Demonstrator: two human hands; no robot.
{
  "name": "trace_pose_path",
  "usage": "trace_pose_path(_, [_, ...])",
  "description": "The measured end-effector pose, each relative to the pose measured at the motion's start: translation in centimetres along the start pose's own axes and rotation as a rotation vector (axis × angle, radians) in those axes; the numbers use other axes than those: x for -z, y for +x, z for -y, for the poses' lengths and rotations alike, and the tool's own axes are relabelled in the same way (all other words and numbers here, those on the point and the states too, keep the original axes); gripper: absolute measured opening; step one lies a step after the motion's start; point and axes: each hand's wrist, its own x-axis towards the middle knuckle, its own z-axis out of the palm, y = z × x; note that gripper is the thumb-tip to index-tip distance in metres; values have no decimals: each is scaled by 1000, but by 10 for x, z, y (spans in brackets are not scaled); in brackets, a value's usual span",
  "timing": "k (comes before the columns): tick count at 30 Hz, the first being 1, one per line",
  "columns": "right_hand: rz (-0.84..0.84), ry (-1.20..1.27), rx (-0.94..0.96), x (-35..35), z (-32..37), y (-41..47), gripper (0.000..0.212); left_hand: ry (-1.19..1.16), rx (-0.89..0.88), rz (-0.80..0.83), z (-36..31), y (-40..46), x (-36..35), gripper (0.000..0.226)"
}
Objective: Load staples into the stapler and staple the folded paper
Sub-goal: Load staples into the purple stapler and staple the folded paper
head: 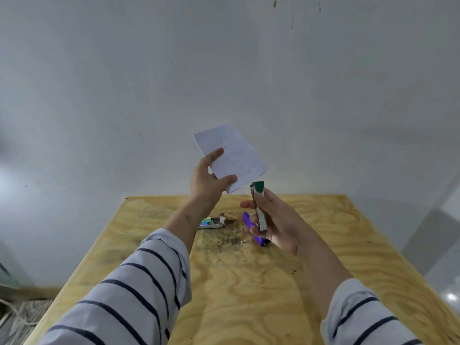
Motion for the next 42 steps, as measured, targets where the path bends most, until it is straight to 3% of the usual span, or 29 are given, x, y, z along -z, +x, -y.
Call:
trace_pose_path(9, [-11,97,42,-7,-1,6,26,-21,-6,44,2,-6,-1,69])
trace_pose_path(20, [-248,18,93,-8,-2,14,41,-10,-26,111,4,-11,-6,63])
trace_pose_path(24, [-272,26,89,-11,-5,16,26,-30,-36,131,4,-15,-9,54])
trace_pose_path(27, [-267,47,107,-10,-6,17,20,-163,56,59,-1,-16,-9,46])
trace_pose_path(29, [-271,16,115,-10,-8,18,20,-238,186,27,-4,-14,-7,55])
trace_pose_path(31, [-283,-45,127,-11,-9,19,23,-169,290,70,-7,-14,-7,62])
trace_pose_path(34, [-294,-118,162,-14,-12,22,25,-41,331,101,-6,-14,-8,50])
trace_pose_path(42, [-375,-238,245,-19,-15,20,22,-70,293,54,2,-10,-9,23])
